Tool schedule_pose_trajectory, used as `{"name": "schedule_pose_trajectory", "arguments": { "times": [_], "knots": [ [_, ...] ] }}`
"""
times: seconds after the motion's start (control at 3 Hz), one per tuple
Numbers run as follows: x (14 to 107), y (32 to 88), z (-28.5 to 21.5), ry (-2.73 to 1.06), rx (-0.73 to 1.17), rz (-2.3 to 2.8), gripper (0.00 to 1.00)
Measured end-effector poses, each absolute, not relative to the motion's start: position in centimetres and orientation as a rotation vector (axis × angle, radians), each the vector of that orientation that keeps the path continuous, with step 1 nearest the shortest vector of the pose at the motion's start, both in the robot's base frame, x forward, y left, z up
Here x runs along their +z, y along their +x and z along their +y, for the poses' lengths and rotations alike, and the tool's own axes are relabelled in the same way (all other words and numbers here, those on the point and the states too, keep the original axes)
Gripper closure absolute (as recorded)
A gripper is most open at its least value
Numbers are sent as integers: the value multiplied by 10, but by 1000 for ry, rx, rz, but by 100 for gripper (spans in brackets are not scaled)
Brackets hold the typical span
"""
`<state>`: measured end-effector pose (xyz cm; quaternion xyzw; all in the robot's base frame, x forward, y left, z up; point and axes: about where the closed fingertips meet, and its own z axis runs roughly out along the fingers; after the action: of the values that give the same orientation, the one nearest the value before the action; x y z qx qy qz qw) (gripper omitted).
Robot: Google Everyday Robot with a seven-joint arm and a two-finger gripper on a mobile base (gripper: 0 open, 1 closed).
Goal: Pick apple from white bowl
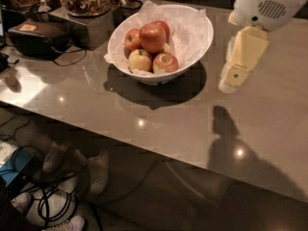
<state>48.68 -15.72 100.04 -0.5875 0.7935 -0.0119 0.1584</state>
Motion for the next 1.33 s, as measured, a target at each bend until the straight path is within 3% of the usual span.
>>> {"name": "schedule_pose_trajectory", "arguments": {
  "times": [1.33],
  "knots": [
    [1004,546,-110,-1520,170,2324,0]
  ]
}}
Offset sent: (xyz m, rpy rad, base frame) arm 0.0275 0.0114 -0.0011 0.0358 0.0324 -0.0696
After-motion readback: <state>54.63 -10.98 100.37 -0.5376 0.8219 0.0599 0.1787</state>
